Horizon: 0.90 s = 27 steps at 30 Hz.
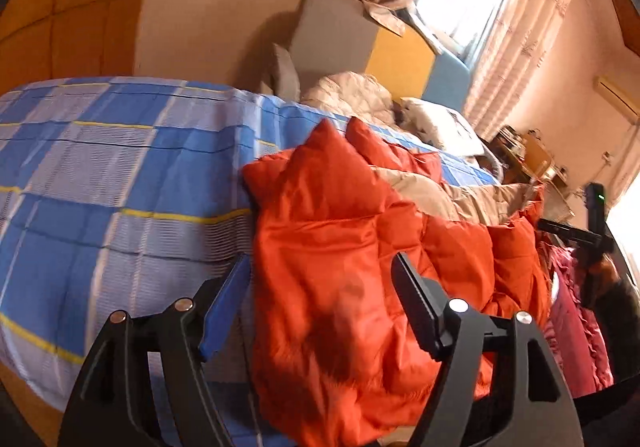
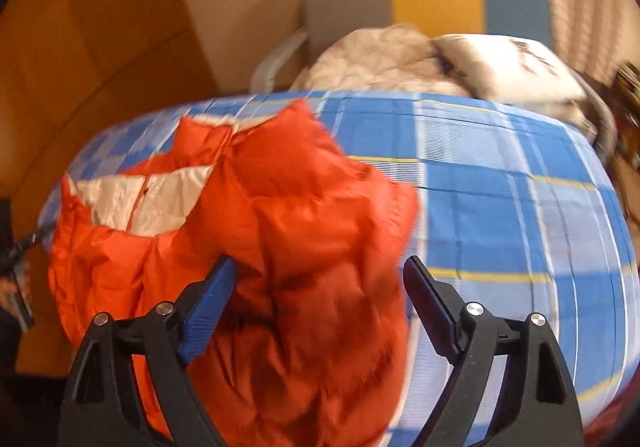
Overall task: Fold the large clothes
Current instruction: 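Regrasp the folded jacket with both tools and fold it further, then lay the folded jacket edge down and open both tools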
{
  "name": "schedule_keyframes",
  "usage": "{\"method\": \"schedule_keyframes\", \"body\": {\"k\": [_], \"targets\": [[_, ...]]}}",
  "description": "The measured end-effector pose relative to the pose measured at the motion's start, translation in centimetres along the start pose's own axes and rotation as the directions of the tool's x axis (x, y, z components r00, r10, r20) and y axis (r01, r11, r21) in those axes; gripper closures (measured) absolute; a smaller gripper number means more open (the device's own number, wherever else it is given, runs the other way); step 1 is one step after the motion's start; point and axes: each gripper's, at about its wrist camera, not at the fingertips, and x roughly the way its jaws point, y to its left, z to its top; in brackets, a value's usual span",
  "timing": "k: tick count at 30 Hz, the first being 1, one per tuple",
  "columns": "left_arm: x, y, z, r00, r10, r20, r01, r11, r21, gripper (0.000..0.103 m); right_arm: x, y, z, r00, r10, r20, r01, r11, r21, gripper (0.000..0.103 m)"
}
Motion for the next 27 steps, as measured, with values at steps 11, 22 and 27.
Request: {"method": "schedule_keyframes", "body": {"k": [11, 22, 27], "targets": [[0.5, -0.6, 0.6, 0.997, 0.077, 0.021, -0.078, 0.996, 0.050, 0.100, -0.9, 1.1, -1.1, 0.996, -0.083, 0.021, 0.083, 0.997, -0.006, 0.093], [-1.3, -0.9, 5.6, 0.981, 0.099, 0.166, -0.107, 0.993, 0.041, 0.102, -4.8, -0.3, 1.6, 0.969, -0.166, 0.183, 0.145, 0.982, 0.125, 0.098], [1.4, -0.5, 9.1, 0.976, 0.131, 0.174, -0.134, 0.991, 0.004, 0.102, -2.6, -1.4, 3.6, 0.961, -0.197, 0.194, 0.155, 0.965, 0.210, 0.099]]}}
